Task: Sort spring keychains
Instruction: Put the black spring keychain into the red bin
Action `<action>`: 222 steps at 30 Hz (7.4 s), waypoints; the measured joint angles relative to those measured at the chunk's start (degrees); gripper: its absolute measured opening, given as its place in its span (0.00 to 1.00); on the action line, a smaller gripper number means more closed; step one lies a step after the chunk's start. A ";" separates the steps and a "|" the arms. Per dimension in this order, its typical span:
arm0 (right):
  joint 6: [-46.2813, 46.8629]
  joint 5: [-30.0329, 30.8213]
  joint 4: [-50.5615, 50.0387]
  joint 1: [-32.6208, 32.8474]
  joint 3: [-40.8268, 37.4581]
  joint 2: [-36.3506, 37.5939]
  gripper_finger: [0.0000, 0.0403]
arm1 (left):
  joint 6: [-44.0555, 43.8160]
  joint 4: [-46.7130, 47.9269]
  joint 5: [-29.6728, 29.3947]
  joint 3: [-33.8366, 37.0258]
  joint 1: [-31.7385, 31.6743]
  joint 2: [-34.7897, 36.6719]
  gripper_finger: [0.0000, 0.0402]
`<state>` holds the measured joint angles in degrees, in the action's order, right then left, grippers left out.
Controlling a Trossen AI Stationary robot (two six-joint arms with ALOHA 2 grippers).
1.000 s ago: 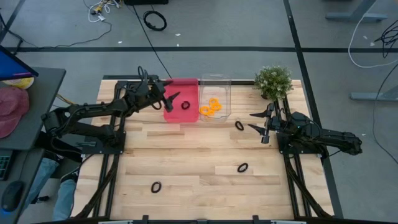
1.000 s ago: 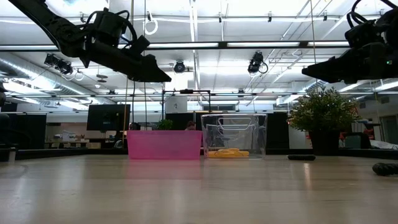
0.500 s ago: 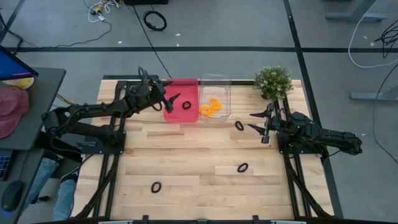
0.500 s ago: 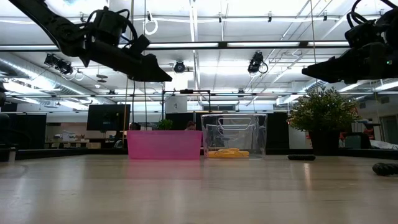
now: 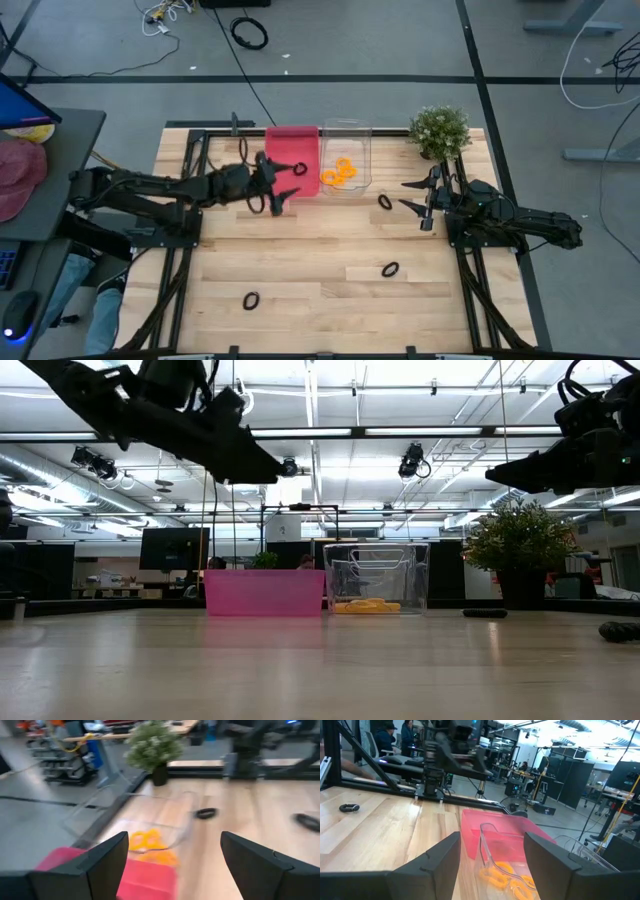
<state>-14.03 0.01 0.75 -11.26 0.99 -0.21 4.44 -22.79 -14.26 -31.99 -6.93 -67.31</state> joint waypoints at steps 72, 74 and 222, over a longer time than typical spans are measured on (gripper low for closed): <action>-0.01 0.00 0.02 0.01 0.00 0.00 0.55 | -77.25 61.12 6.99 -21.81 47.37 -35.02 0.79; 0.00 0.01 0.02 -0.01 0.00 0.02 0.55 | -77.12 61.60 6.99 -22.29 47.27 -34.86 0.77; -0.01 0.00 0.02 0.01 0.00 0.02 0.55 | -7.73 58.85 -40.60 -44.48 -3.29 -40.50 0.74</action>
<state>-14.04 0.01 0.77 -11.25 0.99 -0.19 -3.30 36.06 -54.86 -76.47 -10.22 -107.81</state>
